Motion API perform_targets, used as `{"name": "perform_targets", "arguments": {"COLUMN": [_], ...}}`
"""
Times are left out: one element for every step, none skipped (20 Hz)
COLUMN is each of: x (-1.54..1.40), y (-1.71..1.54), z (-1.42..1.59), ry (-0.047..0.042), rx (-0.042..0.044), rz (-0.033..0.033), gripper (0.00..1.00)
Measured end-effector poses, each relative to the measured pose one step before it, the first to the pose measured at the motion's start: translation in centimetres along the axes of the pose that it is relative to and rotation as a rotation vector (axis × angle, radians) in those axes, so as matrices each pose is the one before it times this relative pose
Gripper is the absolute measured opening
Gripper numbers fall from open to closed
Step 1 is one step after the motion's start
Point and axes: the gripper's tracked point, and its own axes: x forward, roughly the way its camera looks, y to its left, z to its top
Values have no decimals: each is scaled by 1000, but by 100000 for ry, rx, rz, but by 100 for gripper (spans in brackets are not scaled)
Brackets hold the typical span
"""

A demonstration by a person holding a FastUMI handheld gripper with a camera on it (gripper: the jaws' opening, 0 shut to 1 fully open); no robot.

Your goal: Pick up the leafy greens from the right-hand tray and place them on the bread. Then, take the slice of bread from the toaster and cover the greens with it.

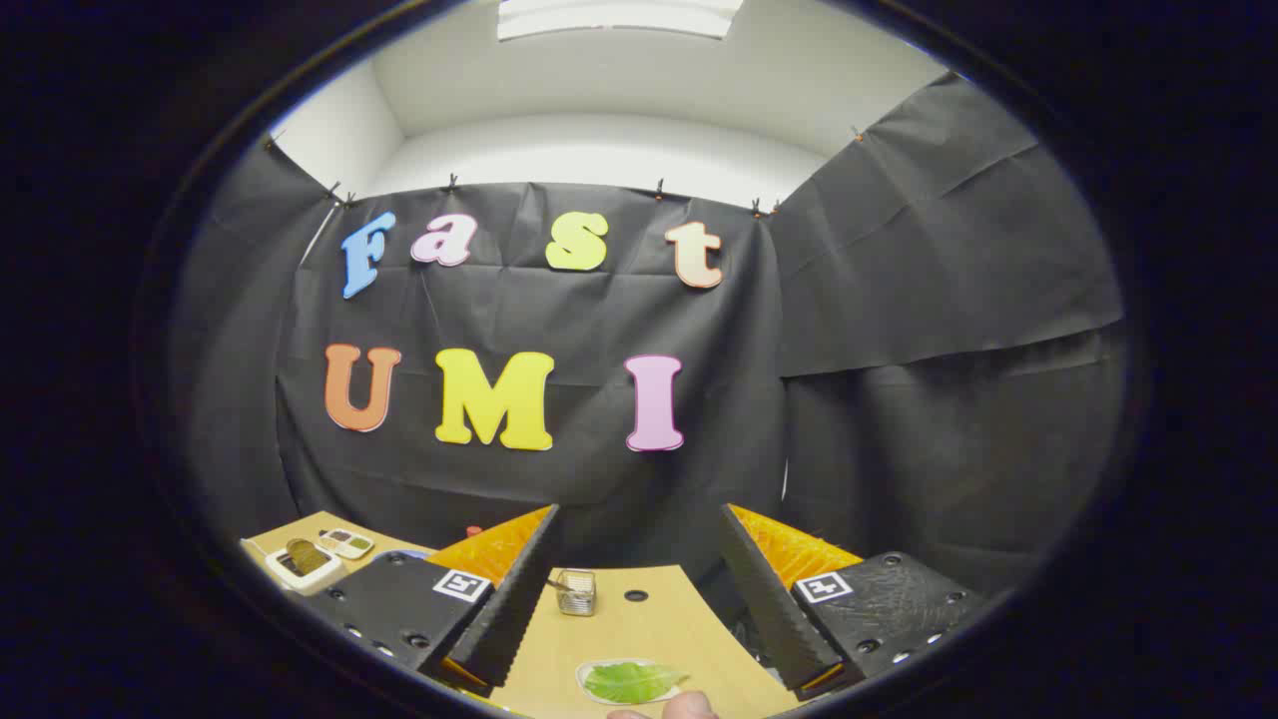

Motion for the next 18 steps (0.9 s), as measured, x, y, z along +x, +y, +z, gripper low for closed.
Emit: {"name": "perform_targets", "arguments": {"x": [263, 150, -21, 113, -53, -84, 48, -12, -107, 17, -96, -22, 11, 34, 5, 80, 101, 169], "y": [-94, -69, 109, 139, 19, 103, -25, 91, 90, 152, -54, 80, 19, -90, -103, -52, -8, -52], "z": [-308, -60, 127, 105, -54, 26, -82, 31, -44, 68, 97, 242, 76, 140, -196, -93, -150, -193], "ry": [626, 460, -49, -60, -63, -37, 35, 95, 30, -5, -339, -480, -631, -124, -44, 495, 303, 648], "rx": [-282, 606, 855, 257, -35, -259, -98, 298, 449, 137, 74, 95, -70, 11, 82, 97, 69, -52], "rz": [-24, 133, 338, 193, 450, 457, 261, 199, 393, 237, 119, 549, 213, 171, 76, 225, 425, 359], "gripper": [95, 95, 95, 95, 95, 95, 95, 95, 95, 95, 95, 95, 95, 95, 95, 95, 95, 95]}}
